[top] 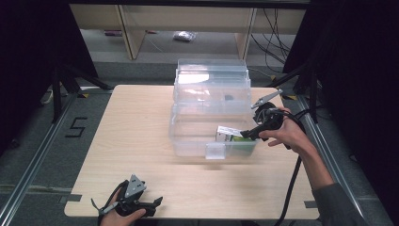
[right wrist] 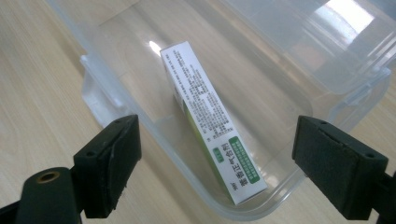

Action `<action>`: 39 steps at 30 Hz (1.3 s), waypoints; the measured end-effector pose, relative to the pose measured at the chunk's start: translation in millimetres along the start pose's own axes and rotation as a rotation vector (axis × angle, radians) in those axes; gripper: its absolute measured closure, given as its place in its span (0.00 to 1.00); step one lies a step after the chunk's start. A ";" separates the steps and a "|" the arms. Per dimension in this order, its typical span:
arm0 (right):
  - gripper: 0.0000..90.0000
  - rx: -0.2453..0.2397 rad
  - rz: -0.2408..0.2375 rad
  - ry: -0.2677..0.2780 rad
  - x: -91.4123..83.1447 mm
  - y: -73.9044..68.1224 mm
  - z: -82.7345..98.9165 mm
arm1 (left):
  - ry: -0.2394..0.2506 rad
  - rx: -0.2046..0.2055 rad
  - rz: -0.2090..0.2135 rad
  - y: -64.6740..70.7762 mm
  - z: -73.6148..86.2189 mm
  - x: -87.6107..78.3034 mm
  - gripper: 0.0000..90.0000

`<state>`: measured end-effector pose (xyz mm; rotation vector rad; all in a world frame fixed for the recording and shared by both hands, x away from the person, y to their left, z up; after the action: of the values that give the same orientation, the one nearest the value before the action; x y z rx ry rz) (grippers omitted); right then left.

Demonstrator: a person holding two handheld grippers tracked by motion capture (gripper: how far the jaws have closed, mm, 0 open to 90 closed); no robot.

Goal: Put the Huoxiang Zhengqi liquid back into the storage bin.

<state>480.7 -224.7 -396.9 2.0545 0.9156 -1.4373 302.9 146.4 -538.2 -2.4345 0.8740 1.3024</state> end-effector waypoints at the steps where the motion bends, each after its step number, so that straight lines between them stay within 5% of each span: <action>1: 0.19 -0.021 0.000 0.021 0.2 0.8 -0.2 | -0.016 0.006 -0.015 -1.7 0.5 -0.1 0.17; 3: 0.19 0.015 -0.005 0.007 -1.1 -2.0 2.7 | -0.015 0.008 -0.012 -1.3 0.6 -0.4 0.17; 6: 0.19 -0.015 -0.003 0.042 -2.0 -0.6 2.7 | -0.007 0.001 -0.002 -0.1 0.1 -0.4 0.17; 7: 0.18 0.022 -0.022 0.040 -3.2 -3.0 3.5 | -0.011 0.005 -0.004 -0.3 0.4 -0.7 0.17; 12: 0.19 0.001 -0.017 0.055 -4.2 -3.4 7.0 | -0.014 0.008 -0.015 -1.7 0.5 0.0 0.17; 16: 0.19 0.042 -0.027 0.055 -6.4 -8.1 9.4 | -0.007 0.000 -0.003 0.2 0.1 -0.2 0.17; 17: 0.19 -0.015 -0.008 0.084 -4.5 -4.5 10.6 | -0.009 0.001 -0.003 0.1 0.2 -0.2 0.17; 36: 0.19 0.015 0.029 0.182 -4.6 -13.2 25.3 | -0.025 0.007 -0.012 -1.6 0.7 -0.8 0.17; 39: 0.19 0.040 0.004 0.178 -6.9 -16.7 28.7 | -0.031 0.010 -0.013 -1.8 0.9 -1.0 0.17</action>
<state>448.6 -235.4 -400.2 2.2408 0.9586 -1.2958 303.0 148.6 -538.0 -2.4016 0.8526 1.3247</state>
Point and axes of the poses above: each handheld gripper's, and its own axes: x roughly forward along the jaws, z roughly out of its underside, y roughly to its right, the point moved 5 cm from there along x, roughly forward along the jaws, and after that the axes turned 14 degrees about -y, right-handed, at the moved point
